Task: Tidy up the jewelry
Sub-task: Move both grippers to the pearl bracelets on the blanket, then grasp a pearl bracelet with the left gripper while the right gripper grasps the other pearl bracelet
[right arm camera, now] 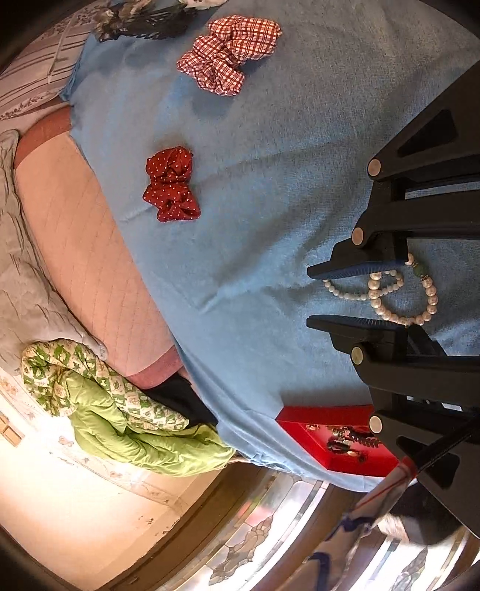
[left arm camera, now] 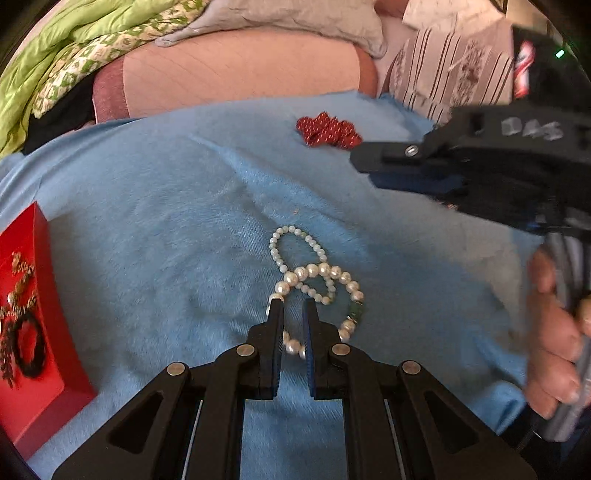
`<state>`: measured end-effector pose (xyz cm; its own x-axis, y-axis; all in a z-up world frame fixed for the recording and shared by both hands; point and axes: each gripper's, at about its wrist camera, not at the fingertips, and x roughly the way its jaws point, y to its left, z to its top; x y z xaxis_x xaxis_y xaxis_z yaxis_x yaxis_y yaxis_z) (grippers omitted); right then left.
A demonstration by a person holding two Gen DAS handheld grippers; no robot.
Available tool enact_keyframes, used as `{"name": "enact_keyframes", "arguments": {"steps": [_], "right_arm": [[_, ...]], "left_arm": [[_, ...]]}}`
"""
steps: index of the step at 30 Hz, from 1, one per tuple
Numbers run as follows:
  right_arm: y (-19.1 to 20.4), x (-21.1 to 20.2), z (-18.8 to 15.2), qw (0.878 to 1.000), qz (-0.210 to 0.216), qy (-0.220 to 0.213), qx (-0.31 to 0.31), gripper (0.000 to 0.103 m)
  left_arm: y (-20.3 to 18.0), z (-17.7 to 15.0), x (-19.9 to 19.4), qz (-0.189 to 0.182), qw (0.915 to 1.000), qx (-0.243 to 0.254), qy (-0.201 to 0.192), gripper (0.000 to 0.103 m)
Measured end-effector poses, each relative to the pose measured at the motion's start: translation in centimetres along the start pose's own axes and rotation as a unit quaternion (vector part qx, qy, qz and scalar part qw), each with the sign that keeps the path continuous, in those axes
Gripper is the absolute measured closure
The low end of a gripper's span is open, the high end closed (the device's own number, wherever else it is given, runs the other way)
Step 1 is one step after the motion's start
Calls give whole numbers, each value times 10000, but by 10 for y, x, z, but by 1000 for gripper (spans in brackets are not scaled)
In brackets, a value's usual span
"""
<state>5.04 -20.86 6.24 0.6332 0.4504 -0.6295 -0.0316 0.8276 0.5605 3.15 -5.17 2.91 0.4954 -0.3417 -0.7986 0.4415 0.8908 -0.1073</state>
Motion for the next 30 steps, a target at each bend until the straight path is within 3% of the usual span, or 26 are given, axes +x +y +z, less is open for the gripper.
{"name": "enact_keyframes", "arguments": {"steps": [3,5,9,10,12,13,17,24,30], "right_arm": [[-3,-1,1,10000,0,17,-3,82],[-4,0,2,10000,-8,35,15,82],[-6,0,2,10000,10,76,27,82],[-5,1,2,10000,0,81,13,82],[-5,3,2,9999,-14,111,-14,82],[-4,5,2,9999,-37,131,-19,82],[-5,11,0,9997,-58,238,-35,82],[-7,35,-7,9976,-55,694,-50,82],[-1,53,-12,9945,-427,897,-344,82]], "left_arm": [[-5,2,11,266,9994,222,57,91],[-7,3,16,423,9986,302,63,73],[-6,-3,20,554,9978,377,2,73],[-7,-4,20,543,9977,417,-22,74],[-4,-4,18,419,9985,356,-67,90],[-3,-5,16,420,9985,347,-85,94],[2,-6,-2,245,9989,294,-272,94],[35,8,-63,-39,9932,-106,-1159,94],[53,14,-69,-30,9912,-284,-1291,94]]}}
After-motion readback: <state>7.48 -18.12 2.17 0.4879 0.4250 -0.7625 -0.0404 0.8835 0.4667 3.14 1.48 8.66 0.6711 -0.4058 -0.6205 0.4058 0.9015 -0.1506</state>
